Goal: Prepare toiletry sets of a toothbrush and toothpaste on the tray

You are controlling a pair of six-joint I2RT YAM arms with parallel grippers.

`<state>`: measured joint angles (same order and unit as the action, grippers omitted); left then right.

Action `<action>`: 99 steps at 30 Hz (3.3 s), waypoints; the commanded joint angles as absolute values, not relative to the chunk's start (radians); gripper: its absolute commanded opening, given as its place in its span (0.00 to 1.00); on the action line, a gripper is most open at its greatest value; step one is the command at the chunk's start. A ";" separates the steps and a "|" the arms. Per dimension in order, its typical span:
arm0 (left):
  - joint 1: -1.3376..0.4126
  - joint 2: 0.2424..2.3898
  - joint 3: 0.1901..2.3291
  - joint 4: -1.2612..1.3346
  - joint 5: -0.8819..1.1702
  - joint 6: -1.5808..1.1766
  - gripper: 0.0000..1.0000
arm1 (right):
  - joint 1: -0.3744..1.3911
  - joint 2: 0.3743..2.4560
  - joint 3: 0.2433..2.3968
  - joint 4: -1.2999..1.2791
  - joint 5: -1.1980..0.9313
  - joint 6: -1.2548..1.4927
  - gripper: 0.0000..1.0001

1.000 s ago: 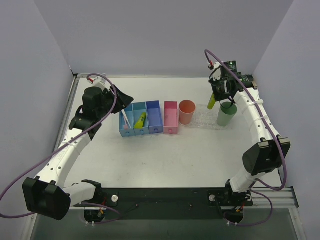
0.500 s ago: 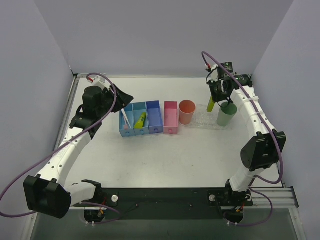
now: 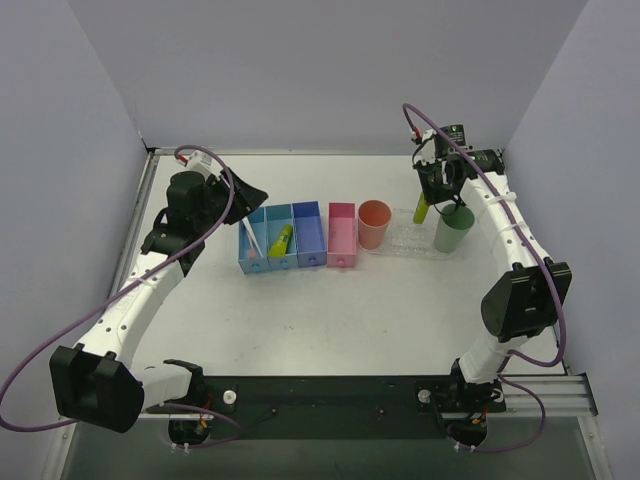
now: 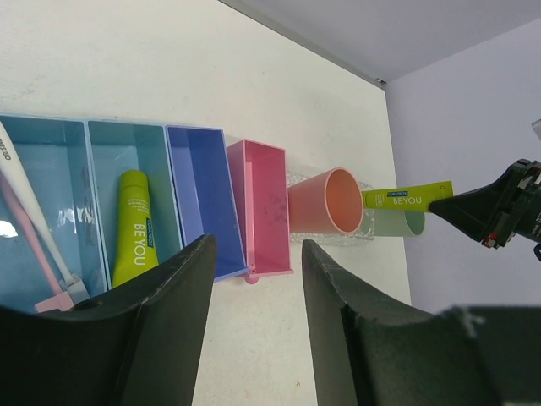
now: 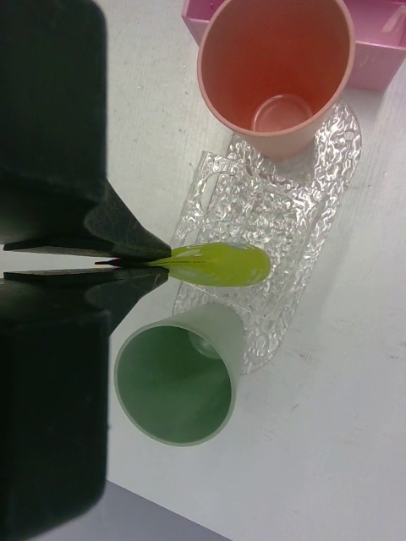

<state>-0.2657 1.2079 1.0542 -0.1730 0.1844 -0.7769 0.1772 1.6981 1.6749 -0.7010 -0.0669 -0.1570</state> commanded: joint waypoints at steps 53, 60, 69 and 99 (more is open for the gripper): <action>-0.242 1.198 1.046 -0.107 0.204 -0.795 0.55 | 0.179 1.756 1.508 -0.525 -0.040 -0.199 0.00; -0.239 1.206 1.046 -0.104 0.210 -0.798 0.55 | 0.179 1.763 1.502 -0.525 -0.018 -0.199 0.00; -0.239 1.218 1.052 -0.100 0.212 -0.799 0.55 | 0.179 1.763 1.512 -0.526 -0.015 -0.199 0.19; -0.247 1.295 1.143 -0.172 0.247 -0.648 0.53 | 0.175 1.703 1.529 -0.479 -0.026 -0.184 0.56</action>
<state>-0.2470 1.2613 1.0641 -0.1646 0.2199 -0.7475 0.1772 1.7641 1.5078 -0.4988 -0.0330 -0.2016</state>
